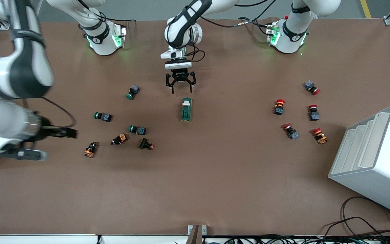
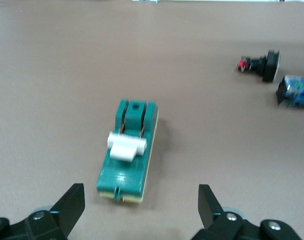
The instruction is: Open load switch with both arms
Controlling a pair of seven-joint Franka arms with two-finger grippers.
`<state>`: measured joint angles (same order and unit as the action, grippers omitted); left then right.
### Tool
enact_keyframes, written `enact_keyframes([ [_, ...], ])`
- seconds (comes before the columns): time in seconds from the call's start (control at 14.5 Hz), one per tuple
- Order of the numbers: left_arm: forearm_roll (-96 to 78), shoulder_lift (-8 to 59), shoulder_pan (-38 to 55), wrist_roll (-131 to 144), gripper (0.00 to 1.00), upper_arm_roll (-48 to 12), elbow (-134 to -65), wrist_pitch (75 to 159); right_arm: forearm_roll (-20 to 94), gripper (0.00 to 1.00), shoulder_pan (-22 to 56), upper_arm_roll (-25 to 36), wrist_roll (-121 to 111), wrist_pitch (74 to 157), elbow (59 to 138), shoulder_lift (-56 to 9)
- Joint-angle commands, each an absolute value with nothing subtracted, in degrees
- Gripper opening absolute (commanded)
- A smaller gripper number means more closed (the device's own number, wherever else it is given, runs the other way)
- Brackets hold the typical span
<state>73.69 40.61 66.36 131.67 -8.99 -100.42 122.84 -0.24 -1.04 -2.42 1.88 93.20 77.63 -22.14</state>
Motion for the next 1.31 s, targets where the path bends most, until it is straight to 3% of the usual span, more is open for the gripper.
enact_keyframes([
  [0.0,67.9,35.8,63.9,126.1,0.99,-8.4,-101.2,123.7,-1.7,1.0,-7.5,-3.9,-11.3,93.3,79.6,-18.6],
  [0.28,55.3,28.2,54.7,112.4,0.99,-8.4,-99.3,123.7,-4.2,1.0,-9.1,-4.0,-12.6,87.6,75.0,-17.5],
  [0.55,42.0,21.4,39.4,102.0,1.0,-8.3,-98.7,123.6,-3.7,1.0,-8.8,-4.2,-12.3,80.2,72.4,-17.5],
  [0.97,27.6,16.4,21.0,78.0,1.0,-8.6,-97.8,114.3,-3.1,1.0,-8.1,-4.7,-12.1,77.9,72.5,-15.0],
  [1.24,18.7,17.0,11.2,62.3,1.0,-8.3,-87.9,104.3,-1.9,1.0,-3.5,-0.6,-12.1,74.7,73.2,-10.6],
])
